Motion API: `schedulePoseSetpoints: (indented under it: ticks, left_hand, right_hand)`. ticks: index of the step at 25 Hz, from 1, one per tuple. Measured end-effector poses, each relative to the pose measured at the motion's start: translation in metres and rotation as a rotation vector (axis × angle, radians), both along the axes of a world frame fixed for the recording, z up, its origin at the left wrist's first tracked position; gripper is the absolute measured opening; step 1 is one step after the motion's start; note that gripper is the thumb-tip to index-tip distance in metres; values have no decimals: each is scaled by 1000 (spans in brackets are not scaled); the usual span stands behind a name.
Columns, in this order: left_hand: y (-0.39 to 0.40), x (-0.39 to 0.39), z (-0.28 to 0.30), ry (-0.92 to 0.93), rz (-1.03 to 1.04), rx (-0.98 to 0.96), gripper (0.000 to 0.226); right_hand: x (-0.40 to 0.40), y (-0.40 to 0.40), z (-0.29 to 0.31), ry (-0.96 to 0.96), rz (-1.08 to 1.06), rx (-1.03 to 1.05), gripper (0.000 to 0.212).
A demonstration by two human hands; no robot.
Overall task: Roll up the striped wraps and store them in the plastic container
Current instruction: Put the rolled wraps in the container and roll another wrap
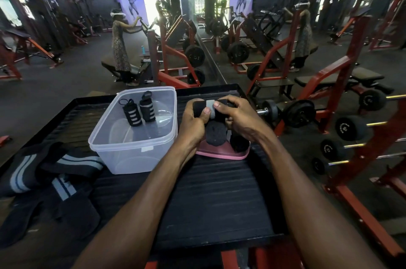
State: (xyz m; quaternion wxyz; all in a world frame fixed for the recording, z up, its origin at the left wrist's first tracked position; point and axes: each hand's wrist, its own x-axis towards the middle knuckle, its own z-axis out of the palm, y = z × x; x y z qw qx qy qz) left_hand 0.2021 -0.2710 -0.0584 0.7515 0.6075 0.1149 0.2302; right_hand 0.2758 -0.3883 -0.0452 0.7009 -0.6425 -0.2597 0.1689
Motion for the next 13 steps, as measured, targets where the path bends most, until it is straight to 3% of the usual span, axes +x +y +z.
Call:
schedulePoseSetpoints:
  ticks: [3, 5, 7, 9, 11, 13]
  left_hand:
    - [0, -3, 3, -19, -13, -12, 18]
    - [-1, -4, 7, -18, -48, -115, 14]
    - [1, -4, 8, 2, -55, -181, 31]
    - [2, -5, 8, 16, -11, -107, 29]
    - [4, -6, 8, 9, 32, -6, 13]
    - [5, -8, 8, -10, 56, 100, 17]
  right_hand:
    - [2, -2, -2, -19, -19, 26, 27]
    - [0, -3, -2, -55, -23, 23, 21]
    - [-2, -4, -2, -106, -4, 28, 13]
    - [-5, -6, 1, -152, 6, 41, 20]
    - [-4, -7, 2, -119, 28, 76, 28]
    - [-2, -6, 3, -39, 61, 100, 24]
